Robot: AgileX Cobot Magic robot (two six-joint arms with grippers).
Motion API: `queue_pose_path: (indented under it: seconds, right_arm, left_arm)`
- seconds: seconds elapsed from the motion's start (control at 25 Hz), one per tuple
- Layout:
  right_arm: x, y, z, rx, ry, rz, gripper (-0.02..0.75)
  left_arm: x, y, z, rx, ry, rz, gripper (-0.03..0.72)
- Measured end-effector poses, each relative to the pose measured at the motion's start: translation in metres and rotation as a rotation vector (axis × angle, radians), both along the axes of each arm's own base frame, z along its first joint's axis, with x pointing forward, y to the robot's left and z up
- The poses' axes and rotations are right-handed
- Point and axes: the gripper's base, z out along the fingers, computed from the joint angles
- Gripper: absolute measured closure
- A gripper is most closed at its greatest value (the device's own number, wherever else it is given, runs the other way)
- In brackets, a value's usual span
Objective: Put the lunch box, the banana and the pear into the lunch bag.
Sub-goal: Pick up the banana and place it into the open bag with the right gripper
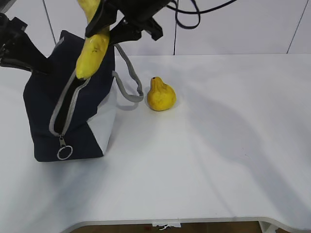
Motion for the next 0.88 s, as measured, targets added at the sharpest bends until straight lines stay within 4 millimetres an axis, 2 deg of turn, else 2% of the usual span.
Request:
queue_pose_path:
  seconds: [0.28, 0.52, 0.88]
  right_arm:
    - [0.016, 0.016, -0.041, 0.097, 0.07, 0.037, 0.457]
    - [0.026, 0.023, -0.056, 0.163, 0.051, 0.029, 0.457]
    - [0.036, 0.024, -0.088, 0.093, 0.058, 0.013, 0.451]
  left_arm:
    - [0.0, -0.001, 0.001, -0.013, 0.0, 0.003, 0.676]
    - [0.001, -0.003, 0.004, -0.06, -0.003, 0.015, 0.676]
    - [0.002, -0.005, 0.005, -0.084, -0.005, 0.021, 0.676]
